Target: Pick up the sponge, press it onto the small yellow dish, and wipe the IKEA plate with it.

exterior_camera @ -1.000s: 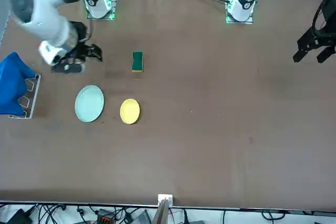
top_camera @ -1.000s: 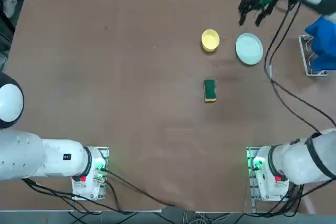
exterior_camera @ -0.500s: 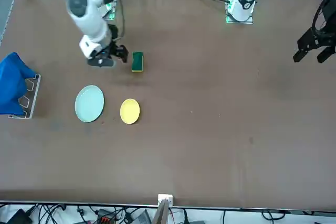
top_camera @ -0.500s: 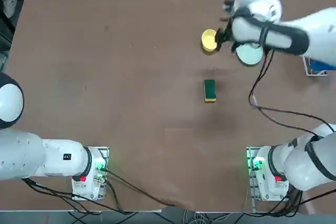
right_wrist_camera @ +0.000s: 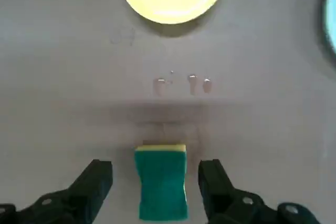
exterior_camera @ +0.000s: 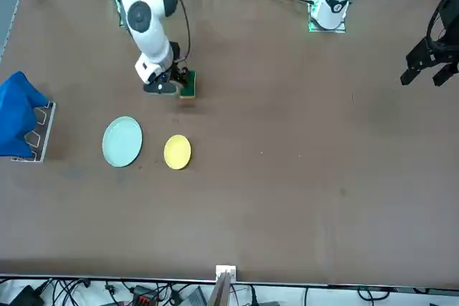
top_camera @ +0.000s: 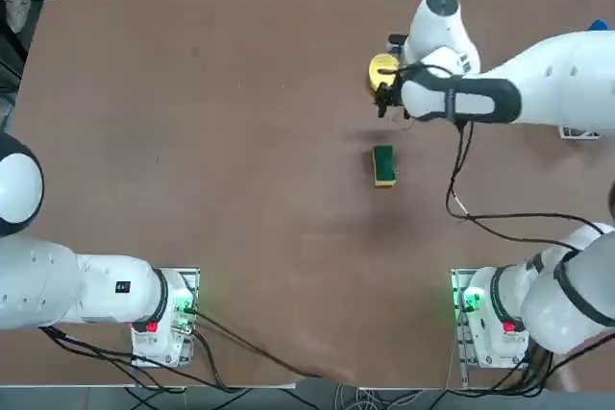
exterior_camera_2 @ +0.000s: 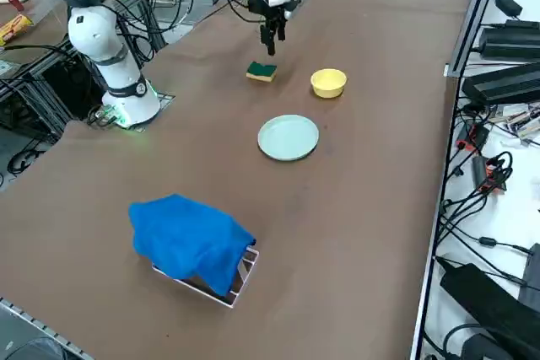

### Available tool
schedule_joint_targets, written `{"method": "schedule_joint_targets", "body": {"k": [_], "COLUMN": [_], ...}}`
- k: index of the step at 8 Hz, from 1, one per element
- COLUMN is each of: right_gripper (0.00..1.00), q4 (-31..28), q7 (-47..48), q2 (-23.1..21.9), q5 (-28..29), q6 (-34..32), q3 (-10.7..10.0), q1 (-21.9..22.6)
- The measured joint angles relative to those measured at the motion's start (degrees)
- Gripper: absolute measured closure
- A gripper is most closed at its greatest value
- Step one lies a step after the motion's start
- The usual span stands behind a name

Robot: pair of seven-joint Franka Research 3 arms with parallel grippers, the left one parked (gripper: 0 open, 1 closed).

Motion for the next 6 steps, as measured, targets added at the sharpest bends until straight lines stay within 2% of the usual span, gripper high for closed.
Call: {"method": "schedule_joint_targets", "body": {"k": [3, 6], "right_gripper": [0.0, 0.0], "q4": [-3.94, -6.37], "q7": [0.0, 0.0], "q2": [4.91, 5.49], "q5": [0.0, 0.0], "q6": [9.91, 12.02], "q3": [0.0, -0.01], "q1": [2.62, 4.07]}}
